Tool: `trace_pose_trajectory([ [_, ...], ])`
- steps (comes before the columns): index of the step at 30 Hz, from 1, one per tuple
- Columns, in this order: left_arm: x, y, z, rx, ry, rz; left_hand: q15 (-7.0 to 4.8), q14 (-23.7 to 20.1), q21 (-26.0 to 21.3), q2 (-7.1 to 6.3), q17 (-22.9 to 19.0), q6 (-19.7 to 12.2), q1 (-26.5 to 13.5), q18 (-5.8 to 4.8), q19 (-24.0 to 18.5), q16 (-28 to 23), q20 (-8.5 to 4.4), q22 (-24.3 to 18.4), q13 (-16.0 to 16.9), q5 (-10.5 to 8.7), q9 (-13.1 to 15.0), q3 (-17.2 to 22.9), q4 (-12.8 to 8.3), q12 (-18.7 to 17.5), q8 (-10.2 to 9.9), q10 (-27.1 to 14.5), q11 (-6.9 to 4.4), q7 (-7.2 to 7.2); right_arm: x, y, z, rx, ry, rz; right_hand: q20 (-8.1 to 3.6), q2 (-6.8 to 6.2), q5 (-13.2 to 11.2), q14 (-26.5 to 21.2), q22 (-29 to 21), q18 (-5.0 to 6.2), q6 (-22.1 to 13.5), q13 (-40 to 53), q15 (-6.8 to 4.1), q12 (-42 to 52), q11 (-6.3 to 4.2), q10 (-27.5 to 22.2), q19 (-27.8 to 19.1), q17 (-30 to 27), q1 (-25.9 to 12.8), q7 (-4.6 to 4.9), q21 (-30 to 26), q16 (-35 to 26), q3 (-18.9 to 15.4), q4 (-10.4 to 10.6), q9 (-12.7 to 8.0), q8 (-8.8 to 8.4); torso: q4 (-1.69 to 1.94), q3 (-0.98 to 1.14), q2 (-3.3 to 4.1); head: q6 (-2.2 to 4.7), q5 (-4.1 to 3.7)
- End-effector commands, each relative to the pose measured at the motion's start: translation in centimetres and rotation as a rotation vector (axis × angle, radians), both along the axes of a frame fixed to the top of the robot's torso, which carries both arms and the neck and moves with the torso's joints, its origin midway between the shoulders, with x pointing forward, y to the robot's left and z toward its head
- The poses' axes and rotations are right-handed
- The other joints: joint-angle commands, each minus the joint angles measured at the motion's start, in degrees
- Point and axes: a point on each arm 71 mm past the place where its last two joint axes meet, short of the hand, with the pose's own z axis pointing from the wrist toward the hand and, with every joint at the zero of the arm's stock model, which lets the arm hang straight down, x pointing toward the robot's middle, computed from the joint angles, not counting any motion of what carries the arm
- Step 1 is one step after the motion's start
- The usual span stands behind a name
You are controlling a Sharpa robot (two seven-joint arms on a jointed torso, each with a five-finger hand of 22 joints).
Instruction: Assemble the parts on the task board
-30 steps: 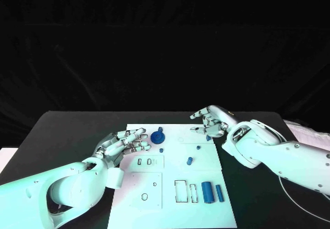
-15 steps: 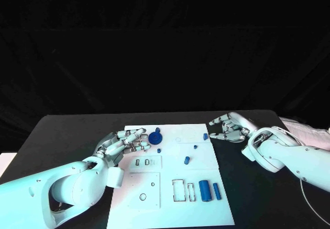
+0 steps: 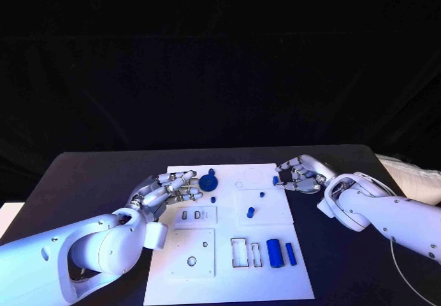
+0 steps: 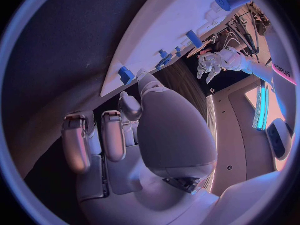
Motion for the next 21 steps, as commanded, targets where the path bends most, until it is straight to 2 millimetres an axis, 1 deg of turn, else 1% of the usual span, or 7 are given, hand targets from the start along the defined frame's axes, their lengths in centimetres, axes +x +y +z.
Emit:
trace_pose_trajectory([
  [1,-0.1,-0.3,0.2,-0.015,-0.018,-0.021,0.12,-0.2,-0.3,-0.16,0.1,-0.1,0.5,0.68,0.5,-0.1,-0.14,-0.1,0.0,-0.21,0.1,-0.1,-0.4,-0.3,-0.3,-0.4,0.05,-0.05,0.1,0.3,-0.4,-0.027,0.012,0.016,-0.04,0.53,0.2,4.0,13.1,-0.33,0.5,0.1,0.05,0.3,0.03,0.1,4.8,5.4,0.4,0.07,-0.1,0.3,0.1,-0.5,0.0,0.08,0.00,-0.01,0.04,-0.25,0.08],
  [5,-0.1,-0.3,0.1,-0.015,-0.017,-0.022,0.12,-0.2,-0.3,-0.16,0.1,-0.1,0.5,0.68,0.5,-0.1,-0.14,-0.1,0.0,-0.21,0.1,-0.1,-0.4,-0.3,-0.3,-0.4,0.05,-0.05,0.3,0.6,-0.9,-0.031,0.026,0.018,-0.09,1.06,0.2,4.0,13.1,-0.34,1.1,0.3,-0.01,0.4,-0.04,0.2,4.8,5.5,0.7,-0.01,0.0,0.4,0.3,-0.9,0.1,0.28,0.00,-0.10,-0.07,-0.38,0.07],
  [6,-0.1,-0.3,0.1,-0.015,-0.017,-0.022,0.12,-0.2,-0.3,-0.14,0.1,-0.1,0.5,0.68,0.5,-0.1,-0.14,-0.1,0.0,-0.21,0.1,0.0,-0.4,-0.3,-0.3,-0.4,0.05,-0.05,0.3,0.7,-1.0,-0.032,0.030,0.019,-0.10,1.20,0.1,4.0,13.1,-0.35,1.4,0.4,-0.04,0.5,-0.08,0.2,4.8,5.6,0.7,-0.04,0.0,0.4,0.3,-1.0,0.2,0.39,0.00,-0.12,-0.07,-0.39,0.25],
  [8,0.0,-0.3,0.1,-0.015,-0.017,-0.022,0.12,-0.2,-0.3,-0.14,0.1,-0.1,0.6,0.68,0.5,-0.2,-0.16,-0.1,0.0,-0.23,0.1,0.0,-0.6,-0.3,-0.4,-0.5,0.05,-0.04,0.4,0.8,-1.1,-0.032,0.037,0.021,-0.18,1.58,0.1,4.1,13.3,-0.38,2.6,0.6,-0.14,0.8,-0.23,0.3,4.9,5.7,0.8,-0.21,0.0,0.4,0.5,-1.3,0.3,0.83,0.01,-0.09,-0.06,-0.43,0.29],
  [13,0.0,-0.4,0.1,-0.014,-0.016,-0.022,0.12,-0.2,-0.3,-0.15,0.2,-0.1,0.7,0.67,0.5,-0.2,-0.16,-0.1,0.0,-0.24,0.1,0.0,-0.6,-0.3,-0.4,-0.5,0.05,-0.04,0.5,1.0,-1.4,-0.031,0.047,0.027,-0.39,2.33,-0.3,4.1,13.3,-0.39,4.4,0.8,-0.41,0.9,-0.57,0.4,4.9,5.9,1.0,-0.60,0.0,0.5,0.9,-1.9,0.6,1.44,-0.06,-0.12,-0.06,-0.52,0.27],
  [21,0.0,-0.4,0.1,-0.014,-0.015,-0.023,0.12,-0.2,-0.3,-0.15,0.2,-0.1,0.7,0.67,0.5,-0.2,-0.16,-0.1,0.0,-0.24,0.1,0.0,-0.7,-0.3,-0.4,-0.5,0.05,-0.03,0.7,1.0,-1.5,-0.032,0.053,0.024,-0.69,3.36,-1.4,4.2,13.6,-0.45,5.7,1.0,-0.71,1.1,-0.90,0.5,5.1,6.3,1.5,-0.94,0.1,0.6,2.0,-2.8,0.6,1.56,-0.01,-0.15,-0.08,-0.59,0.21],
])
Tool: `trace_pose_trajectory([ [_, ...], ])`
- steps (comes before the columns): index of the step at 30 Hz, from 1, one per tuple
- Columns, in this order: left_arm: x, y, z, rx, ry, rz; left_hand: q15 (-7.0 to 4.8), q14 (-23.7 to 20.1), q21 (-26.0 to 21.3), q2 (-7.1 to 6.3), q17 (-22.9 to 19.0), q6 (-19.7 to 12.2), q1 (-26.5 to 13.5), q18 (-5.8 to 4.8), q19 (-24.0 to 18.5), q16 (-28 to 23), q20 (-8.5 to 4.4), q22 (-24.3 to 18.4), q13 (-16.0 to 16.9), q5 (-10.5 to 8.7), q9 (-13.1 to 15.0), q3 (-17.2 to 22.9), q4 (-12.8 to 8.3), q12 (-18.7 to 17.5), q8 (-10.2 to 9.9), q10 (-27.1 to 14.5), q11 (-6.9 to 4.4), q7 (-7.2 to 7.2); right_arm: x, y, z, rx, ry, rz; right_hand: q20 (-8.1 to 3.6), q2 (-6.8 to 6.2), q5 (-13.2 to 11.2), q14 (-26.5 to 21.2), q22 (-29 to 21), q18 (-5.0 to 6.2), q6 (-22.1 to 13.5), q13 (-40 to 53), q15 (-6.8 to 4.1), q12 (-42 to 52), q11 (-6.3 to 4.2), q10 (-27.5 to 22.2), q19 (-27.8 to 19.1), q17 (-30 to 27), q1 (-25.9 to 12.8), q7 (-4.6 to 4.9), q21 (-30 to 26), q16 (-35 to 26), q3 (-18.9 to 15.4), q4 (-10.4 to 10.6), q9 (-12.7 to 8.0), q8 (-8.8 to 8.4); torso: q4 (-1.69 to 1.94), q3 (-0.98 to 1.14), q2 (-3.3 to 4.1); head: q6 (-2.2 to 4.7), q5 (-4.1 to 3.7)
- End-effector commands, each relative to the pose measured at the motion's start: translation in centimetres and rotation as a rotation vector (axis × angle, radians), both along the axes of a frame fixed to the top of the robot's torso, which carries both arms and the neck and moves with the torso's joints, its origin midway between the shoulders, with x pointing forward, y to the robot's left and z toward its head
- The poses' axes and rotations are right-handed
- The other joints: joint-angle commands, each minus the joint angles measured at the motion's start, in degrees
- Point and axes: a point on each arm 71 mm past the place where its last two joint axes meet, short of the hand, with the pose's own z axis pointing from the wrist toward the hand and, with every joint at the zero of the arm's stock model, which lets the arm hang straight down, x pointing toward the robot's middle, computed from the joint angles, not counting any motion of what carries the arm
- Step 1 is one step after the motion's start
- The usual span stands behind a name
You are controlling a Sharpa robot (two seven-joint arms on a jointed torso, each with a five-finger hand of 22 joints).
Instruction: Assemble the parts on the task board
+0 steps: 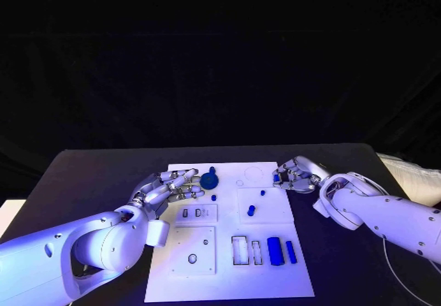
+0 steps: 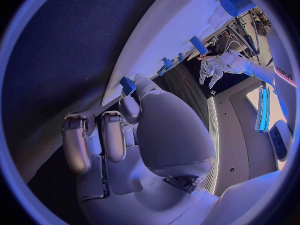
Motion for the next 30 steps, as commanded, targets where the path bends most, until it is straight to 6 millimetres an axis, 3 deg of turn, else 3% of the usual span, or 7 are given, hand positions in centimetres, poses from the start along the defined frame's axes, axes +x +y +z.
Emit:
trace_pose_trajectory([
  [1,-0.1,-0.2,0.2,-0.013,-0.015,-0.018,0.12,-0.2,-0.3,0.08,0.1,-0.1,0.5,0.67,0.3,-0.2,0.05,-0.1,0.0,-0.24,0.1,0.0,-0.3,-0.3,-0.4,-0.5,0.05,-0.03,0.0,0.1,-0.3,-0.017,0.022,0.012,-0.28,0.85,-0.3,4.2,13.6,-0.46,0.5,-0.1,-0.29,0.3,-0.42,0.0,5.1,6.4,0.2,0.02,0.2,0.4,0.2,-0.3,0.1,0.22,0.02,-0.01,0.00,-0.08,-0.07],
  [12,-0.1,-0.2,0.1,-0.013,-0.013,-0.021,0.12,-0.2,-0.4,0.14,0.1,-0.1,0.5,0.67,0.3,-0.3,0.04,-0.1,0.0,-0.23,0.1,0.1,-0.4,-0.3,-0.4,-0.5,0.06,-0.02,0.1,-0.2,-0.5,-0.022,0.025,0.004,-0.42,1.42,-0.5,4.2,13.8,-0.50,1.4,0.0,-0.44,0.4,-0.60,0.1,5.2,6.7,0.3,-0.21,0.2,0.6,1.1,-0.9,0.1,0.31,-0.02,0.01,-0.01,-0.36,0.01],
  [21,0.0,-0.3,0.1,-0.013,-0.012,-0.022,0.09,-0.3,-0.4,0.56,0.3,-0.1,1.1,0.66,0.3,-0.5,-0.02,-0.1,-0.1,-0.20,0.0,0.6,-0.9,-0.4,-0.5,-0.6,0.07,0.01,0.0,0.3,-0.2,-0.009,-0.008,0.020,-1.09,2.66,-1.7,4.4,14.2,-0.59,5.7,0.1,-1.29,0.3,-1.72,0.3,5.4,7.3,0.3,-1.70,0.4,0.8,2.5,-2.1,0.9,2.02,0.01,0.00,-0.01,-0.47,-0.23],
  [30,-0.1,-0.2,0.1,-0.012,-0.013,-0.020,0.09,-0.3,-0.4,0.56,0.3,-0.1,1.1,0.66,0.3,-0.5,-0.02,-0.2,-0.1,-0.20,0.0,0.6,-0.9,-0.4,-0.5,-0.6,0.07,0.01,0.0,0.9,0.4,0.024,-0.043,-0.008,-1.58,3.24,-1.2,4.4,14.3,-0.63,6.8,0.4,-1.77,0.5,-2.23,0.7,5.5,7.7,-0.6,-2.33,0.5,1.0,2.9,-2.4,1.2,2.50,0.05,-0.12,-0.07,-0.45,-0.45],
])
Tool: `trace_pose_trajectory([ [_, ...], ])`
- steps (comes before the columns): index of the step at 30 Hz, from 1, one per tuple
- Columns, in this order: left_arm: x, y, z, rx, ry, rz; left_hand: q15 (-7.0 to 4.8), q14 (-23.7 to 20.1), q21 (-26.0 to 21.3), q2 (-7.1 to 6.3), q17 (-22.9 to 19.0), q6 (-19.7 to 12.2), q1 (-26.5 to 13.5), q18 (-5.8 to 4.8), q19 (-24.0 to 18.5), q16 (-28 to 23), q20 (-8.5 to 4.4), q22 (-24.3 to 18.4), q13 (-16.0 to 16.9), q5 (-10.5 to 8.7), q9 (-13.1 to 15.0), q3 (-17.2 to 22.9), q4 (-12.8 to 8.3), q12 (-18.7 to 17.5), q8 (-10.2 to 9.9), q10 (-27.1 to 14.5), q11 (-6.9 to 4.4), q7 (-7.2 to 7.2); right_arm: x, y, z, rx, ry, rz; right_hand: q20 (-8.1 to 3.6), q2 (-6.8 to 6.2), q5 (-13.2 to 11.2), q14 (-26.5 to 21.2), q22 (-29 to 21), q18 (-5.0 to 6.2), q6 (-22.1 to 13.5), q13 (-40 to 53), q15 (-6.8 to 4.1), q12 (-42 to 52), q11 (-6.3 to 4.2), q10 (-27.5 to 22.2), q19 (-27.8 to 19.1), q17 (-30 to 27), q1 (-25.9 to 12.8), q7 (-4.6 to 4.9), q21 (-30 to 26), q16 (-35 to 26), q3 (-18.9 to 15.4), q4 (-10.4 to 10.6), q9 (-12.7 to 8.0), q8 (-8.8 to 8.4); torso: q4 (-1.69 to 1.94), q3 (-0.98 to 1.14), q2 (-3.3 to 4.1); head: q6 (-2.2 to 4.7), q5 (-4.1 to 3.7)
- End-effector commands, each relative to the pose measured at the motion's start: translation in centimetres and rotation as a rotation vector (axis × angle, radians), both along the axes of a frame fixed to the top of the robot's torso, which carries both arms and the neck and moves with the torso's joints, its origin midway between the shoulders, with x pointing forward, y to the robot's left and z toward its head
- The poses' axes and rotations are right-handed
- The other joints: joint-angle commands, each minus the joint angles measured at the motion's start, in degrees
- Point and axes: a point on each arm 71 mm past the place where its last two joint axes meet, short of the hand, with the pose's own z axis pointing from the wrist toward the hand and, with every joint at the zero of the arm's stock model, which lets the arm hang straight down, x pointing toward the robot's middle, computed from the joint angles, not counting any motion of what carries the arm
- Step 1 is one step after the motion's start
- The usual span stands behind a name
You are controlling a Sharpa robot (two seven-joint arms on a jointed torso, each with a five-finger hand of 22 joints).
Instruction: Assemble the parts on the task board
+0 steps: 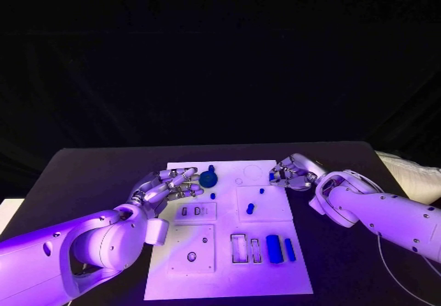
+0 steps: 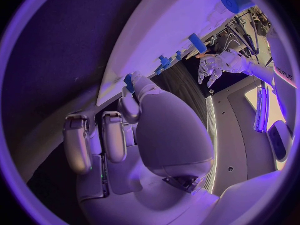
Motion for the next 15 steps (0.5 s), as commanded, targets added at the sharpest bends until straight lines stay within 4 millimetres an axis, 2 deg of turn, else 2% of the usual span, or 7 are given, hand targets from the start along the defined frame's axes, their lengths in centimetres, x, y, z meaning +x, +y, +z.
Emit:
trace_pose_trajectory([
  [1,-0.1,-0.2,0.2,-0.012,-0.013,-0.017,0.09,-0.3,-0.2,0.04,0.1,-0.1,0.6,0.67,0.3,-0.2,-0.02,-0.1,-0.1,-0.20,0.0,0.0,-0.3,-0.4,-0.3,-0.4,-0.14,0.01,0.0,0.2,0.4,0.013,-0.030,-0.022,-0.38,0.91,0.5,4.3,14.3,-0.62,2.0,0.1,-0.47,0.3,-1.09,0.6,5.5,7.7,-0.2,-1.47,0.2,0.2,0.3,-0.1,0.9,0.27,0.01,-0.09,-0.02,0.10,-0.12],
  [5,-0.1,-0.1,0.2,-0.011,-0.013,-0.015,0.09,-0.3,-0.2,0.04,0.1,-0.1,0.6,0.67,0.3,-0.2,-0.02,-0.1,-0.1,-0.20,0.0,0.0,-0.3,-0.4,-0.3,-0.4,-0.14,0.01,-0.1,0.8,1.0,0.039,-0.036,-0.047,-0.56,0.94,1.4,4.3,14.2,-0.60,2.0,0.0,-0.61,0.0,-1.19,0.6,5.5,7.6,-1.2,-1.56,0.2,0.1,0.3,0.0,1.0,0.23,-0.01,-0.15,-0.05,0.18,0.00],
  [9,0.0,0.2,0.1,-0.011,-0.017,-0.010,0.09,-0.3,-0.2,0.04,0.1,-0.1,0.6,0.66,0.3,-0.2,-0.02,-0.1,-0.1,-0.21,0.0,0.1,-0.4,-0.4,-0.3,-0.4,-0.13,0.03,-0.8,2.8,2.0,0.077,-0.029,-0.049,-0.62,1.12,1.4,4.2,14.0,-0.54,1.8,-0.5,-0.62,-0.7,-1.17,0.4,5.3,7.2,-1.7,-1.52,0.1,-0.1,0.3,0.1,1.0,0.05,-0.07,-0.11,-0.09,0.33,0.30],
  [12,0.2,0.4,0.1,-0.009,-0.020,-0.003,0.11,-0.3,-0.2,0.00,0.1,-0.2,0.5,0.65,0.3,-0.3,-0.01,-0.1,-0.1,-0.23,0.0,0.0,-0.3,-0.4,-0.3,-0.4,-0.11,0.05,-1.2,4.4,2.5,0.079,-0.024,-0.035,-0.66,1.54,1.7,4.2,13.9,-0.53,1.7,-0.6,-0.66,-1.0,-1.22,0.3,5.3,7.0,-1.6,-1.57,0.1,-0.2,0.8,-0.2,1.0,0.00,0.05,-0.24,-0.15,0.33,0.14],
  [15,0.4,0.8,0.1,-0.004,-0.023,0.008,0.11,-0.3,-0.2,0.01,0.1,-0.2,0.5,0.65,0.3,-0.3,-0.01,-0.1,-0.1,-0.23,0.0,0.0,-0.3,-0.4,-0.3,-0.4,-0.11,0.04,-1.7,6.4,2.9,0.064,-0.020,-0.008,-0.68,1.68,1.8,4.1,13.8,-0.48,1.7,-0.8,-0.68,-1.2,-1.23,0.3,5.2,6.8,-1.5,-1.59,0.0,-0.3,0.9,-0.3,1.0,-0.01,0.36,-0.47,-0.33,0.04,0.09],
])
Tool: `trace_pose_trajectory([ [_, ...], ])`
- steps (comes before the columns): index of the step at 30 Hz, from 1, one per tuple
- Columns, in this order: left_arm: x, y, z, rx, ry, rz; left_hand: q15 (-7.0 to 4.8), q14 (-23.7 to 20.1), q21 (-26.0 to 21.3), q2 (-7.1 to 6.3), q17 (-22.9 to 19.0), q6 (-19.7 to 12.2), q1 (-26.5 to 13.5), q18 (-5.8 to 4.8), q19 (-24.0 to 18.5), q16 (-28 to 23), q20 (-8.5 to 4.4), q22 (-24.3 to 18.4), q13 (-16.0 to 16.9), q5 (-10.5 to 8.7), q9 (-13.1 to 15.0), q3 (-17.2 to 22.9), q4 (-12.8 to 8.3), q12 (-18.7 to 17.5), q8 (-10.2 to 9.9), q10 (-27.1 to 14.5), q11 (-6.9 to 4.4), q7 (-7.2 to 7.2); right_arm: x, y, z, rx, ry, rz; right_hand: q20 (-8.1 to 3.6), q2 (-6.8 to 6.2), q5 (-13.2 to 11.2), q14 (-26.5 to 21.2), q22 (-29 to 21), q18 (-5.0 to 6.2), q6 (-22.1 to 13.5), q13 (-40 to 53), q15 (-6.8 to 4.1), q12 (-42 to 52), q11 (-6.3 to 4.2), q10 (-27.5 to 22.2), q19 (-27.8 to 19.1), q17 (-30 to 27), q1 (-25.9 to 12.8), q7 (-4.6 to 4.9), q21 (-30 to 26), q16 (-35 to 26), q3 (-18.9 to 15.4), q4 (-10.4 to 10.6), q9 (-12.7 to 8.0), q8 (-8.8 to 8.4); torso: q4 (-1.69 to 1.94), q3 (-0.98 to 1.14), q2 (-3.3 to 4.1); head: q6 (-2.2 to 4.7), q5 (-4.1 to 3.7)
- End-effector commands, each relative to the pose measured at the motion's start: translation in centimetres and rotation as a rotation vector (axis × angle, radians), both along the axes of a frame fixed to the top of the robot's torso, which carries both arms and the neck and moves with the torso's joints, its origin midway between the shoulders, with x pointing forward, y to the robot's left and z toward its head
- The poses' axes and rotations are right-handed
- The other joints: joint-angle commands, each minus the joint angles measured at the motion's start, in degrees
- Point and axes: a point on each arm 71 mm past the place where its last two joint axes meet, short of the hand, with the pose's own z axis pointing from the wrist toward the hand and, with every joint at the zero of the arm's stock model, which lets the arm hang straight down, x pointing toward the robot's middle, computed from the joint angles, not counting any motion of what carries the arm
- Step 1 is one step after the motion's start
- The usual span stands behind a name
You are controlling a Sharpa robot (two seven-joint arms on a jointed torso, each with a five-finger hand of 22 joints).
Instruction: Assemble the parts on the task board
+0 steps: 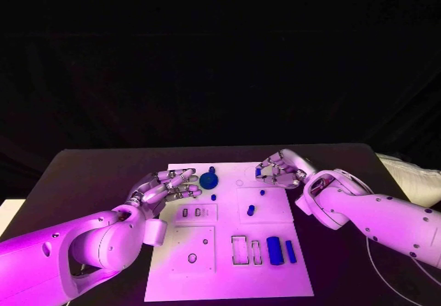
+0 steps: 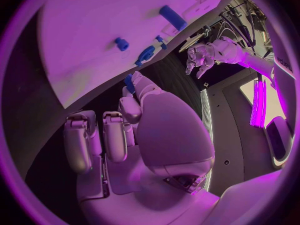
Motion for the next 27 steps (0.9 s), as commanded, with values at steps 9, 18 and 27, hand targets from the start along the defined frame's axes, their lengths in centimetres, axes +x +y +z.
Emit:
trace_pose_trajectory([
  [9,0.7,1.6,0.1,0.001,-0.032,0.034,0.11,-0.3,-0.3,0.01,0.1,-0.2,0.6,0.64,0.3,-0.3,-0.02,-0.1,-0.1,-0.22,0.0,0.1,-0.4,-0.4,-0.3,-0.4,-0.12,0.01,-1.4,6.4,0.5,-0.121,0.022,0.031,-0.30,0.69,0.1,4.3,13.5,-0.44,1.7,-1.0,-0.45,-1.1,-0.83,0.0,5.0,6.6,-0.2,-1.53,-0.1,-0.4,0.6,-0.2,1.0,-0.07,1.21,-1.08,-0.61,-1.94,0.73],
  [18,1.3,3.0,0.1,0.001,-0.033,0.089,0.07,-0.3,-0.3,-0.02,0.2,-0.1,0.7,0.66,0.3,-0.3,-0.05,-0.1,-0.1,-0.20,0.0,0.2,-0.6,-0.4,-0.3,-0.4,-0.16,-0.03,-2.9,10.9,-0.7,-0.174,0.018,0.097,-0.30,0.39,1.1,4.3,13.5,-0.43,1.5,-1.1,-0.41,-1.4,-0.74,-0.1,5.0,6.6,-0.9,-1.40,-0.1,-0.5,0.8,-0.6,1.1,-0.23,1.33,-1.16,-0.54,-2.81,1.69],
  [27,1.4,3.3,0.2,0.001,-0.041,0.101,0.04,-0.2,-0.3,-0.03,0.2,-0.1,0.8,0.66,0.3,-0.4,-0.07,-0.1,-0.1,-0.20,0.1,0.3,-0.7,-0.4,-0.3,-0.3,-0.18,-0.04,-3.9,13.1,-2.3,-0.215,0.053,0.151,-0.28,0.29,1.2,4.3,13.4,-0.42,1.5,-1.1,-0.38,-1.4,-0.70,0.0,5.0,6.5,-1.3,-1.37,-0.2,-0.6,0.8,-0.5,1.1,-0.27,1.42,-1.34,-0.54,-3.47,2.37],
])
